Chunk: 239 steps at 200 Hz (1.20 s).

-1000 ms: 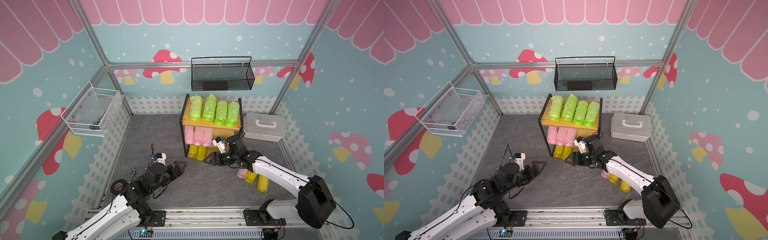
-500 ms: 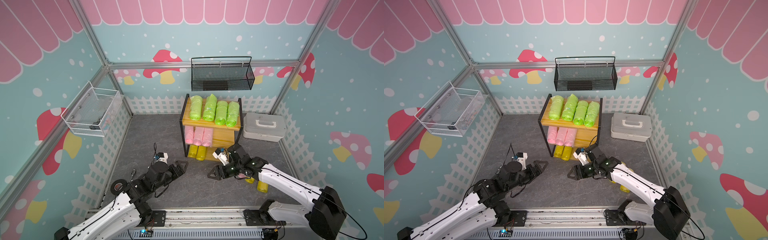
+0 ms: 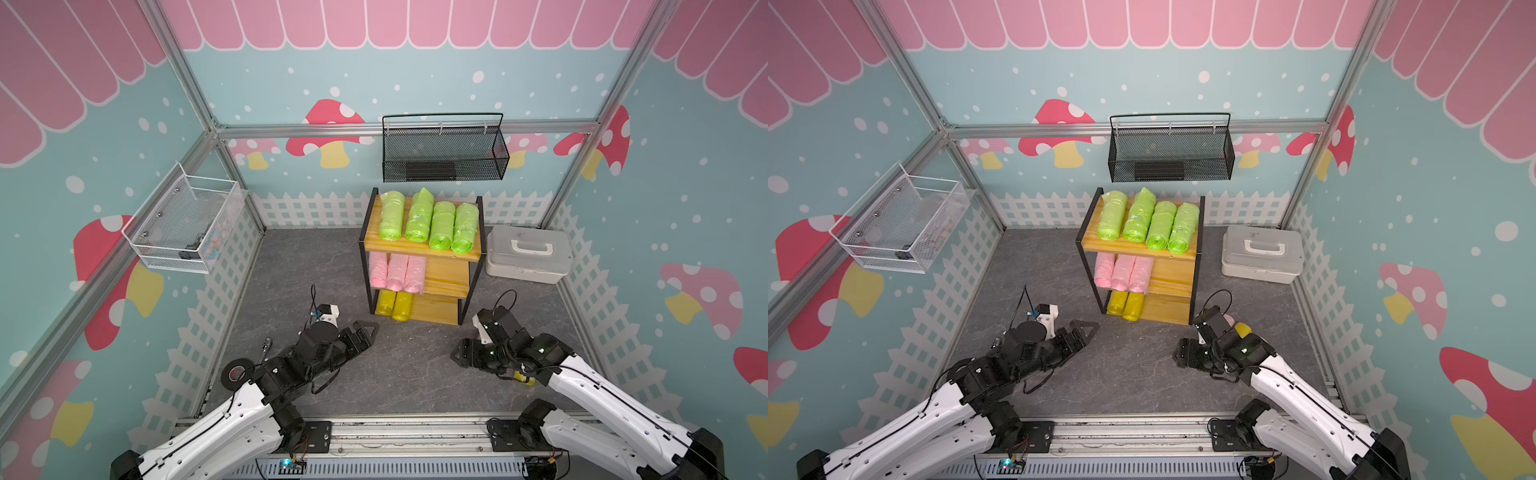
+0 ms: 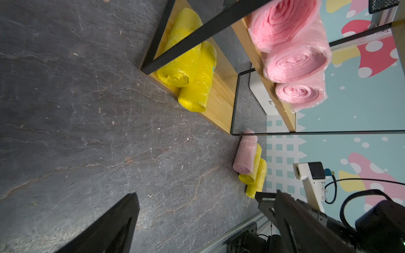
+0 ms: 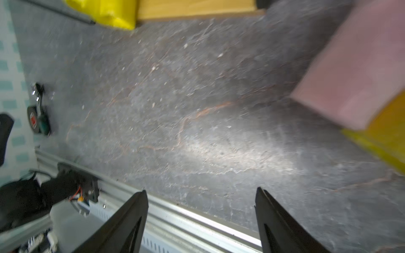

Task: Sort the rolls of trash bags by color and place them on the shelf
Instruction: Pick up the roll of trash bags from the center of the board.

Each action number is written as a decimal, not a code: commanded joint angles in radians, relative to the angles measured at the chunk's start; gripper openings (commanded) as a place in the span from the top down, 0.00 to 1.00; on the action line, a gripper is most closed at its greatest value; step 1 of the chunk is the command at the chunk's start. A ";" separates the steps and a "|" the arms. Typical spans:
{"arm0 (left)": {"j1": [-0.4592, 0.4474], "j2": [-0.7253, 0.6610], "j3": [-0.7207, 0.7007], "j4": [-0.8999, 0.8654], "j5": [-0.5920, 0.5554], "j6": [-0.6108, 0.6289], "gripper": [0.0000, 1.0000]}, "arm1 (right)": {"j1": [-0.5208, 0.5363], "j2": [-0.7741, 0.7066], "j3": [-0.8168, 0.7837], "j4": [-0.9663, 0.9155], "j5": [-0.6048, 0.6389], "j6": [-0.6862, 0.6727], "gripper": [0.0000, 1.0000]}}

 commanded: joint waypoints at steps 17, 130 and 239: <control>0.005 -0.027 0.031 0.001 0.019 0.017 0.02 | -0.133 -0.022 -0.040 -0.017 0.117 0.053 0.22; 0.005 0.009 0.055 -0.003 0.030 0.030 0.02 | -0.365 0.244 0.050 0.085 0.047 -0.124 0.30; 0.005 0.011 0.029 0.001 0.026 0.020 0.02 | -0.367 0.432 0.026 0.173 0.067 -0.163 0.35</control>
